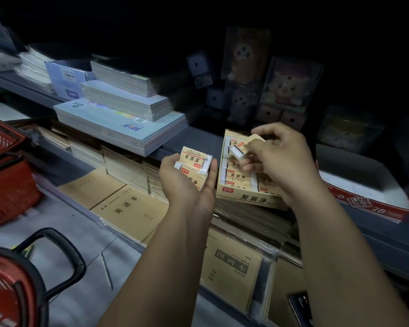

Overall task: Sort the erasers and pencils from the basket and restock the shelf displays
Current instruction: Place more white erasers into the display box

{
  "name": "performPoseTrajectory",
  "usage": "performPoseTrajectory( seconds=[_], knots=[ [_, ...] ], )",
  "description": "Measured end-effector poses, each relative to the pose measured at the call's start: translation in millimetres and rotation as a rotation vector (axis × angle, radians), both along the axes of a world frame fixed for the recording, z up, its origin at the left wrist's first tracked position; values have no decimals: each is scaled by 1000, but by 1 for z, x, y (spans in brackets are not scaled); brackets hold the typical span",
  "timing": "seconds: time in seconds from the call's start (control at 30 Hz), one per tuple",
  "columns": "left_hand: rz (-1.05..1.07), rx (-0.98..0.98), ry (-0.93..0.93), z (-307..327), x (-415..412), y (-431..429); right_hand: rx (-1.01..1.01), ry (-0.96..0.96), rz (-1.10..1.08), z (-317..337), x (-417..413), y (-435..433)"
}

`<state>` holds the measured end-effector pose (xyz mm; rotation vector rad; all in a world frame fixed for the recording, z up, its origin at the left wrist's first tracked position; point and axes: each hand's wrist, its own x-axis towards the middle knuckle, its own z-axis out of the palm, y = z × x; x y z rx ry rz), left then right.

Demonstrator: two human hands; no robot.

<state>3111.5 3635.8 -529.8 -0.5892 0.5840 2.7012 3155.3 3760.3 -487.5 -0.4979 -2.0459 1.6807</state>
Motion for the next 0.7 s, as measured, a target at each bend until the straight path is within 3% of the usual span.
performPoseTrajectory(
  seconds=[0.23, 0.43, 0.7],
  knots=[
    [-3, -8, -12, 1, 1, 1, 306, -227, 8, -8, 0, 9],
    [-6, -16, -11, 0, 2, 1, 548, -292, -2, -8, 1, 9],
    [-14, -24, -8, -1, 1, 2, 632, -287, -41, -14, -3, 7]
  ],
)
